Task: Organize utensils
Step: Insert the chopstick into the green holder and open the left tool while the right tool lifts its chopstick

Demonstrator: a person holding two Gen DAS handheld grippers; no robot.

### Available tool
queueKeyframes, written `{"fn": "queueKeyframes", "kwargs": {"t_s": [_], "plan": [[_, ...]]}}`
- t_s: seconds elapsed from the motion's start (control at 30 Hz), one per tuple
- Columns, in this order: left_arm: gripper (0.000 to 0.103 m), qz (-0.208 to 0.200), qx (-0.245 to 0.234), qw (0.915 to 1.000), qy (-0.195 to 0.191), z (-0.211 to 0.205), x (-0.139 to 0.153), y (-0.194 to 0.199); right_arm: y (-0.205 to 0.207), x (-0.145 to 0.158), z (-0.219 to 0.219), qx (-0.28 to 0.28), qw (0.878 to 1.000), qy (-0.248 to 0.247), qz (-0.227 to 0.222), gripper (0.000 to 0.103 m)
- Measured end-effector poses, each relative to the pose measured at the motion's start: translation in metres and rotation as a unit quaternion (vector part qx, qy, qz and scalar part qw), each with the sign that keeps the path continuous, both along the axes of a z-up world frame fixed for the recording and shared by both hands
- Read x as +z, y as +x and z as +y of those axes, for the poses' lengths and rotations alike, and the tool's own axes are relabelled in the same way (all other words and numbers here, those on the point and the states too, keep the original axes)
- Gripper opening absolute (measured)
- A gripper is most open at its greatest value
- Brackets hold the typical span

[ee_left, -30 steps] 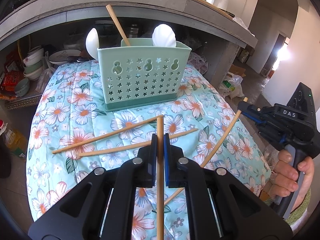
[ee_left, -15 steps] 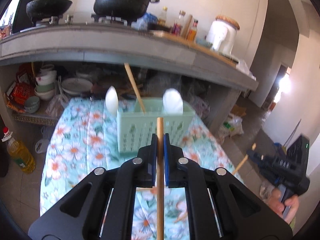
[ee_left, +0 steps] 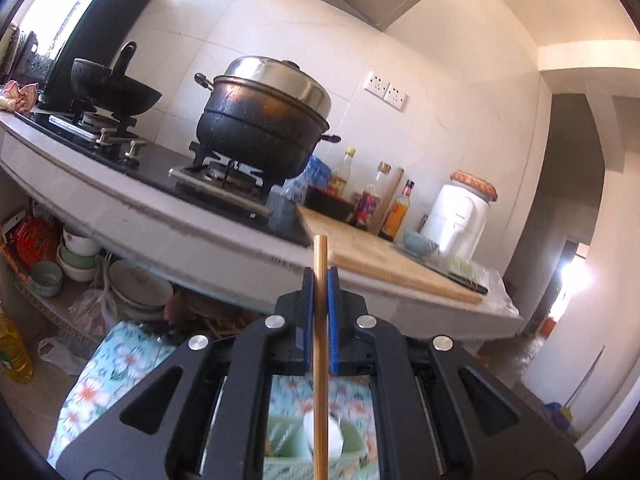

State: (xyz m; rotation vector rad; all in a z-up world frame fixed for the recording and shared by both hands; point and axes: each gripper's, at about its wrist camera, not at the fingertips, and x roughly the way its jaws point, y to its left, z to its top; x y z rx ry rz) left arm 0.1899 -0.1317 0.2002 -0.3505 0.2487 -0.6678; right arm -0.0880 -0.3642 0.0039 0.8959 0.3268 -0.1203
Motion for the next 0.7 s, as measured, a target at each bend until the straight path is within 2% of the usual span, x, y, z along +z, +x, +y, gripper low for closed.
{"fn": "queueKeyframes", "kwargs": {"t_s": [0.23, 0.5, 0.7], "plan": [[0.005, -0.041, 0.051, 0.9972, 0.036, -0.056, -0.002, 0.033, 0.005, -0.007, -0.009, -0.004, 1.0, 0.008, 0.002, 0.006], [0.005, -0.042, 0.09, 0.9931, 0.063, -0.086, -0.03, 0.059, 0.012, -0.016, -0.013, 0.005, 1.0, 0.022, 0.006, 0.006], [0.005, -0.046, 0.097, 0.9902, 0.089, -0.096, -0.048, 0.069, 0.013, -0.02, -0.018, 0.004, 0.999, 0.032, 0.005, 0.006]]}}
